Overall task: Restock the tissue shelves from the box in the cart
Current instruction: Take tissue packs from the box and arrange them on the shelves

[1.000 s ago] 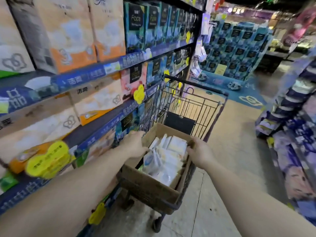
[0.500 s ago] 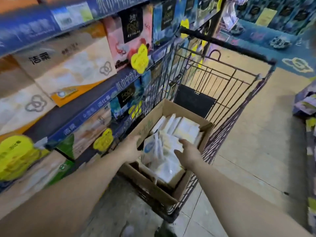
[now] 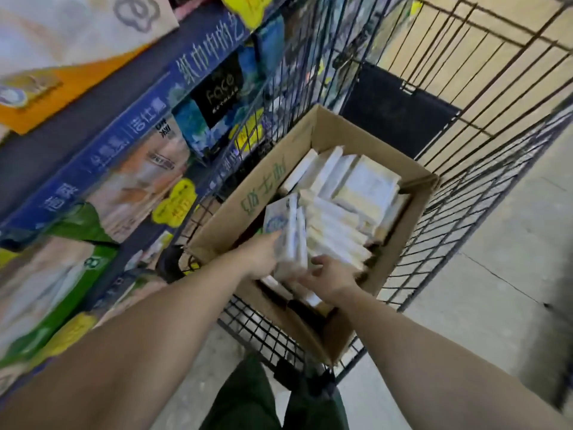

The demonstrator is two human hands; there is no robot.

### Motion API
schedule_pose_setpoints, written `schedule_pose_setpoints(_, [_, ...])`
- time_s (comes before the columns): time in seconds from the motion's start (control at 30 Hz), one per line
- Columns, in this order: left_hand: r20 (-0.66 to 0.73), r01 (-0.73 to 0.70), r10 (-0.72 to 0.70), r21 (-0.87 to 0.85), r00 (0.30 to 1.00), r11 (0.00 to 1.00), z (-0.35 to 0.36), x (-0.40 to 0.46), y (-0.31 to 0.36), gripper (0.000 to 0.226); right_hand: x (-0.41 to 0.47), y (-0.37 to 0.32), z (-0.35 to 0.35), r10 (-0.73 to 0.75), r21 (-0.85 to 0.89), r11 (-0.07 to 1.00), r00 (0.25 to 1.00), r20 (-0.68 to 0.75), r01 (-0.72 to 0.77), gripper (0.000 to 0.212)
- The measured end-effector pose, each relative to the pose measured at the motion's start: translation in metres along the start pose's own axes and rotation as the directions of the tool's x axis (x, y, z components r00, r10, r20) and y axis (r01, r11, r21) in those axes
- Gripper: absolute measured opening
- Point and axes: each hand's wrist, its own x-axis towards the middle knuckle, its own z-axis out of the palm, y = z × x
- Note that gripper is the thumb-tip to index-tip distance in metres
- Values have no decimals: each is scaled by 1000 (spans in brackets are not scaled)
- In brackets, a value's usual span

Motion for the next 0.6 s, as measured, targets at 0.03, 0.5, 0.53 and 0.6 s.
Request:
schedule_pose_setpoints(0.03, [39, -13, 12, 7, 999, 1000, 1, 5, 0, 61, 3, 0, 5, 4, 42, 999, 1000, 14, -5, 58])
schedule_pose_setpoints(0.5, [135, -7, 60, -365, 989, 931, 0, 14, -4, 64, 21, -13, 10, 40, 429, 901, 968, -247, 72, 31])
schedule_pose_setpoints(0.53, [123, -11, 62, -380, 990, 925, -4, 14, -3, 62, 23, -12, 6, 45, 477, 875, 965, -260, 88, 24])
schedule_pose_setpoints(0.6, [54, -43, 71, -406, 996, 913, -11, 15, 0, 52, 24, -13, -6, 33, 565, 814, 962, -272, 132, 17])
